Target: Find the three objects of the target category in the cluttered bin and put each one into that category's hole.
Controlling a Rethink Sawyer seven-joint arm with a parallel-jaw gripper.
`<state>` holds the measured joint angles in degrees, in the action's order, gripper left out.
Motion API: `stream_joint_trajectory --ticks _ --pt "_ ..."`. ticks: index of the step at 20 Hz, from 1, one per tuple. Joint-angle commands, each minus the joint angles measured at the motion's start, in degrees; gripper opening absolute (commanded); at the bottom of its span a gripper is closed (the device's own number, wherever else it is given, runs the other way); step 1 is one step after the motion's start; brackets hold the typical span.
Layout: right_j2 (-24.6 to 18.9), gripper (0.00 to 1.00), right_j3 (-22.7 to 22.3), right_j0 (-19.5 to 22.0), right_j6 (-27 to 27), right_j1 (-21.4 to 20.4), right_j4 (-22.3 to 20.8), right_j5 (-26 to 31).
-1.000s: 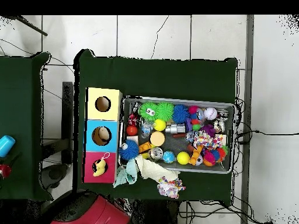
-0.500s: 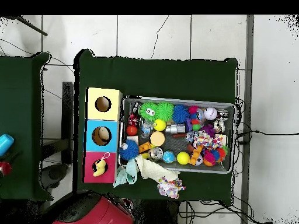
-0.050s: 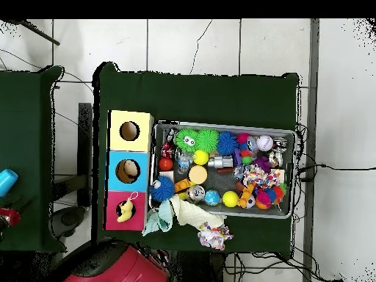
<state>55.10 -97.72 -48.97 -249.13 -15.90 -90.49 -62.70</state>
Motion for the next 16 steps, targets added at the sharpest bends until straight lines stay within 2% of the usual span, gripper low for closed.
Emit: stream_joint_trajectory --ticks 1,7,16 --pt "-3.8 0.00 5.1 1.6 -21.3 2.4 5.4 -2.6" --pt "-5.9 0.00 4.6 1.5 -21.3 0.3 7.9 -0.4" --pt "-5.7 0.00 5.2 1.0 -21.4 0.7 9.3 -0.2"
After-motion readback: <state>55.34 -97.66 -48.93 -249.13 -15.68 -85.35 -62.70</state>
